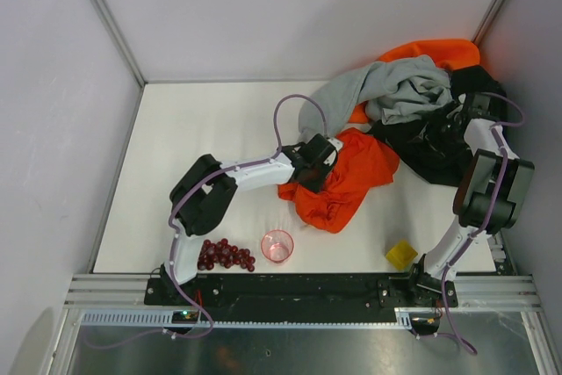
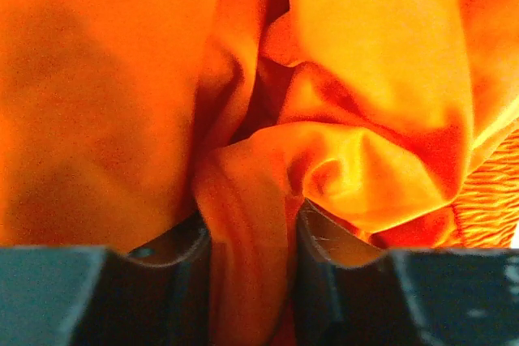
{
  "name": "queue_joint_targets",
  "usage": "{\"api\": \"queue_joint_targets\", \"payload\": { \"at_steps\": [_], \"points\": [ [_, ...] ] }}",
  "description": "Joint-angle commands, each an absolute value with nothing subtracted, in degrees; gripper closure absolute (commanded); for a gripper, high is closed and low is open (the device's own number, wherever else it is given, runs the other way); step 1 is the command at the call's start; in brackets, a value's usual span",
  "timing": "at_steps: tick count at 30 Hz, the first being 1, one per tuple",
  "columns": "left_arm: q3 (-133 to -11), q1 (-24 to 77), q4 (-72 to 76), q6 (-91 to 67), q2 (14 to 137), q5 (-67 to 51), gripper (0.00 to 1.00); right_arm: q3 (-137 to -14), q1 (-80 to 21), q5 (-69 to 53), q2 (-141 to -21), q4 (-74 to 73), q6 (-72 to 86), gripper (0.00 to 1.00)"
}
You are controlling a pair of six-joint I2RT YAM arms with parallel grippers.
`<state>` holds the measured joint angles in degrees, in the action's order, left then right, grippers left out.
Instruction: Pick out a specific cloth from the pile
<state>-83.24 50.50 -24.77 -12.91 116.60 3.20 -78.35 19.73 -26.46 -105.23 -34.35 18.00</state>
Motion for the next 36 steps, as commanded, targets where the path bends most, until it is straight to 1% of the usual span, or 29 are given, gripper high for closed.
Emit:
{"api": "queue_joint_targets", "payload": {
  "at_steps": [1, 3, 5, 11, 17, 25, 31, 36],
  "points": [
    [-84.37, 51.07, -24.94, -12.94, 118.41, 0.61, 0.77, -77.66, 19.35, -26.69, -100.12, -36.11, 17.61, 0.37],
    [-84.22, 51.07, -24.96, -13.34, 118.02, 1.21, 0.91, -77.51, 19.34, -26.73, -98.64, -36.36, 17.65, 0.30],
    [-84.09, 51.13, -24.96, -13.62, 117.18, 2.17, 0.97, -77.28, 19.27, -26.72, -97.06, -36.51, 17.68, 0.24],
    [-84.11, 50.62, -24.97, -14.63, 112.91, 3.10, 0.99, -75.62, 18.95, -28.51, -91.87, -36.47, 17.91, 0.10],
    [-83.67, 48.89, -24.82, -16.58, 107.53, 1.33, 0.99, -72.27, 17.49, -29.05, -86.58, -35.57, 18.12, 0.02],
    [-83.50, 44.37, -24.82, -18.44, 98.68, -3.94, 0.99, -66.69, 14.92, -27.39, -79.13, -35.01, 18.58, 0.01],
    [-83.81, 37.18, -24.81, -19.58, 91.95, -10.08, 0.99, -62.22, 12.95, -26.31, -73.97, -34.66, 18.87, 0.01],
    [-84.66, 30.32, -24.89, -19.89, 85.27, -12.86, 0.99, -59.41, 11.74, -25.15, -70.82, -35.31, 18.43, 0.01]
  ]
}}
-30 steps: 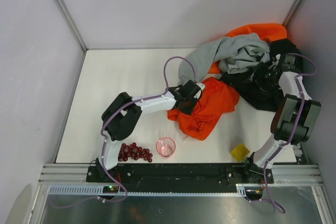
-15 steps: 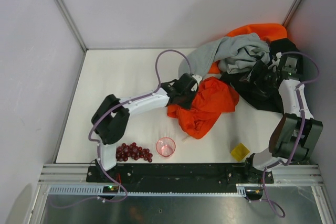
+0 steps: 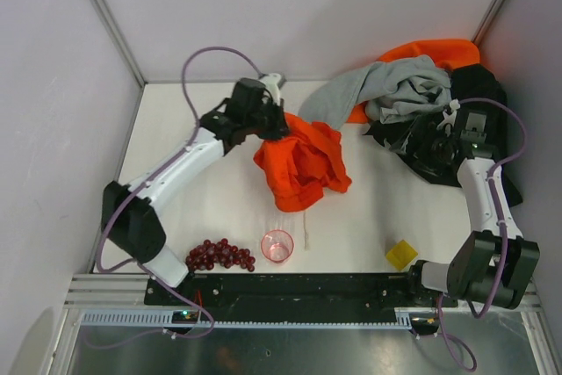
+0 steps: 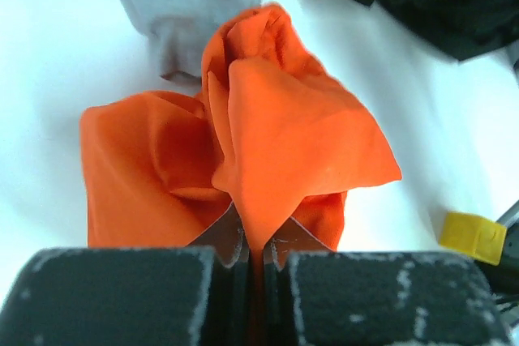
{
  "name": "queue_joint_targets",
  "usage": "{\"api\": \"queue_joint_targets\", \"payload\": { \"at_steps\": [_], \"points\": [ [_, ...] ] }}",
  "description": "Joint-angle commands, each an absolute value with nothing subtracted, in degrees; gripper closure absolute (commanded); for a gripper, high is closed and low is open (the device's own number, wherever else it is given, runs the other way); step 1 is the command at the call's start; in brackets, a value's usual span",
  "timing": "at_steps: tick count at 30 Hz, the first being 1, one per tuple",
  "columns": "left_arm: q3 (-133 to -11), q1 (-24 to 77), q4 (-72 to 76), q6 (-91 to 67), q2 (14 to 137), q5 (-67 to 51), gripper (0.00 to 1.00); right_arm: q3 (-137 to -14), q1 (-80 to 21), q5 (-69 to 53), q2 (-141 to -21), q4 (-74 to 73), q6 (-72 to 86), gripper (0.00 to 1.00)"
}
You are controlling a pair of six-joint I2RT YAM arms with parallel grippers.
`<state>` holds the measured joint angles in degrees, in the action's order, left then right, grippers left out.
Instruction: Pick out a specific cloth from the pile
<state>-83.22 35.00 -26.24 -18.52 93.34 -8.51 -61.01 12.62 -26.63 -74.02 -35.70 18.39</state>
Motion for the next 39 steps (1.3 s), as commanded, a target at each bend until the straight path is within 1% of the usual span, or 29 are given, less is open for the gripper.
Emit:
{"api": "queue_joint_targets", "payload": {
  "at_steps": [1, 6, 14, 20, 25, 30, 39],
  "points": [
    [-84.87, 28.78, -24.88, -20.19, 83.99, -13.55, 0.99, -59.02, 11.63, -24.97, -70.17, -35.41, 18.36, 0.01],
    [-86.36, 20.91, -24.96, -20.91, 77.56, -17.17, 0.99, -56.94, 11.31, -24.40, -67.75, -35.55, 18.24, 0.01],
    [-88.57, 10.20, -25.02, -17.95, 68.64, -15.28, 0.99, -55.98, 10.99, -24.00, -66.32, -35.87, 18.21, 0.01],
    [-92.82, 4.82, -26.38, -15.41, 67.01, -13.50, 0.99, -56.00, 10.90, -24.60, -66.89, -35.04, 18.57, 0.01],
    [-94.04, 2.89, -26.99, -14.01, 68.17, -11.97, 0.99, -55.98, 10.90, -24.74, -67.22, -34.89, 18.41, 0.01],
    [-91.03, 2.03, -27.03, -13.46, 69.67, -9.36, 0.99, -55.93, 10.90, -24.53, -67.45, -35.18, 18.01, 0.01],
    [-79.40, -0.52, -26.77, -14.27, 73.71, -1.58, 0.99, -55.48, 10.73, -24.42, -67.41, -35.25, 17.64, 0.01]
  ]
}}
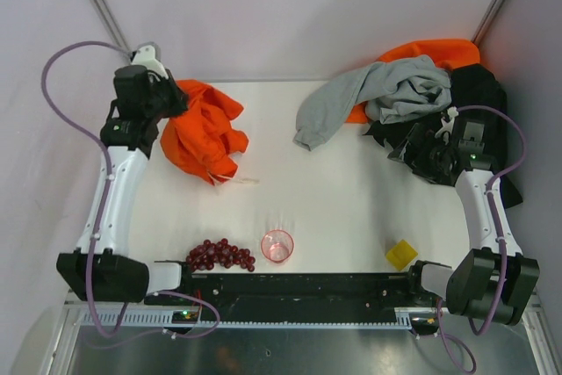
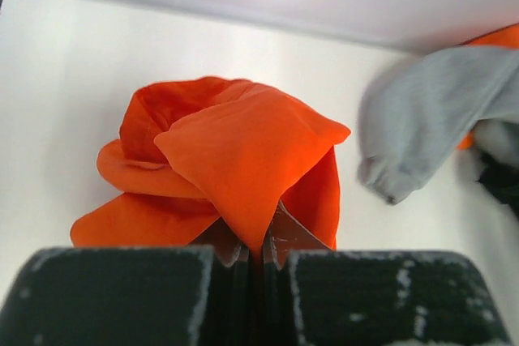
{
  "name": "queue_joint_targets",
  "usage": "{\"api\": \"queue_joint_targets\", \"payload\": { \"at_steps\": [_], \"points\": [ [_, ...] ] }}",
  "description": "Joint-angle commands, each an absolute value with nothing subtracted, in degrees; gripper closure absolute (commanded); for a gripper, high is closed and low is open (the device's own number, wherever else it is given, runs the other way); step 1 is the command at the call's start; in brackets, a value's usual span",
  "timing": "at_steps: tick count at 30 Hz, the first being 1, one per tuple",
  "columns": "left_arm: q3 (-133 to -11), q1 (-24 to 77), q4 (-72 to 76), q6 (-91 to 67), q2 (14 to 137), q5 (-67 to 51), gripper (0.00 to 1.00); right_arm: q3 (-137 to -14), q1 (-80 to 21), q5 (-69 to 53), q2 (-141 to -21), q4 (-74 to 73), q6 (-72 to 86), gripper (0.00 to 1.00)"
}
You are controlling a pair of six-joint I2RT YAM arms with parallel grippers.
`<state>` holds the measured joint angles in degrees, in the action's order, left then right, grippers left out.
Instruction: Pick out a specific cloth from the pile
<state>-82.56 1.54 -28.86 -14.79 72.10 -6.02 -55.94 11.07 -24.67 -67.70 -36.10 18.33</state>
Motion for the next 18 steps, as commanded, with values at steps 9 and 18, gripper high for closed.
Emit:
{"api": "queue_joint_targets", "payload": {
  "at_steps": [9, 18],
  "points": [
    [-69.23, -3.79, -24.22, -18.90, 80.46, -0.44, 0.99, -53.62, 10.42, -24.43, -66.30, -34.59, 17.60, 0.01],
    [-62.95, -3.99, -21.53, -25.84, 92.48, -3.37, 0.99, -51.92, 9.94, -24.55, -65.47, -34.17, 17.86, 0.01]
  ]
}}
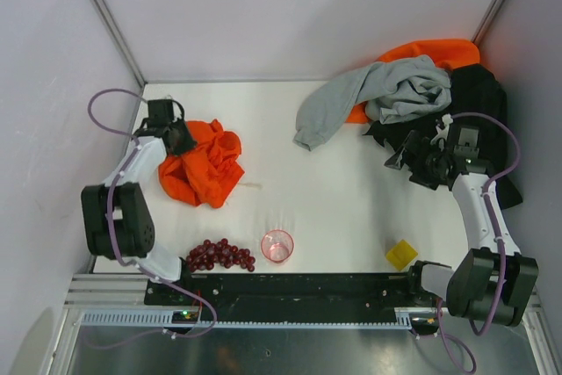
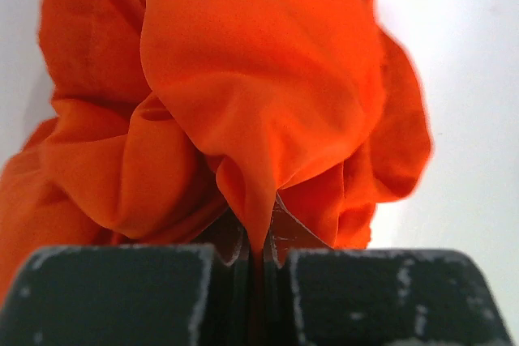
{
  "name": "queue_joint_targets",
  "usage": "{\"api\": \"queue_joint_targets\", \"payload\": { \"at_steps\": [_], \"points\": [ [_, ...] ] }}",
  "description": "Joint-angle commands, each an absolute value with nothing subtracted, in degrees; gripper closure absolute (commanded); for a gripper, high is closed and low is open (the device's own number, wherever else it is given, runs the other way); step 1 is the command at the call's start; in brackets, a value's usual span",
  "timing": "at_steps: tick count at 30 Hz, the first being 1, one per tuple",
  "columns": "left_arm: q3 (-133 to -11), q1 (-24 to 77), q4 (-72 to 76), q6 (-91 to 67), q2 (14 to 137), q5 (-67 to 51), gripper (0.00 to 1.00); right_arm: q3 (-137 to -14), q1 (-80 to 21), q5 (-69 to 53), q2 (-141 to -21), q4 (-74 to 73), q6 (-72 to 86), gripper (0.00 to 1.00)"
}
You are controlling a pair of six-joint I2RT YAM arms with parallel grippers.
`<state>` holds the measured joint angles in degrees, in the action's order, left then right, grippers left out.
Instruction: Pick out a specific cloth from the pile
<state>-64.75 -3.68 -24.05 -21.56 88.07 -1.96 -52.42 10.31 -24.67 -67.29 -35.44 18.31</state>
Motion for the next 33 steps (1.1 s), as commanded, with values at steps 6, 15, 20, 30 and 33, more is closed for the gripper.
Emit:
{"api": "queue_joint_targets", "payload": {
  "at_steps": [6, 15, 20, 30, 33],
  "points": [
    [-61.35, -4.03, -21.28, -29.11, 98.87, -3.58, 0.99, -51.43, 10.10, -24.37, -64.50, -34.54, 17.57, 0.01],
    [-60.63, -4.04, -21.29, -29.13, 91.73, -5.79, 0.60, -51.42, 10.56, -24.65, -63.18, -35.19, 17.62, 0.01],
    [-60.33, -4.02, -21.28, -28.11, 84.51, -8.61, 0.35, -51.42, 10.23, -24.78, -62.58, -35.43, 17.97, 0.01],
    [-59.94, -4.03, -24.09, -24.86, 71.27, -11.10, 0.01, -51.41, 9.37, -25.03, -60.57, -36.59, 18.55, 0.01],
    [-59.51, -4.04, -24.91, -22.84, 69.19, -12.02, 0.00, -51.42, 8.74, -24.67, -60.14, -36.83, 18.74, 0.01]
  ]
}}
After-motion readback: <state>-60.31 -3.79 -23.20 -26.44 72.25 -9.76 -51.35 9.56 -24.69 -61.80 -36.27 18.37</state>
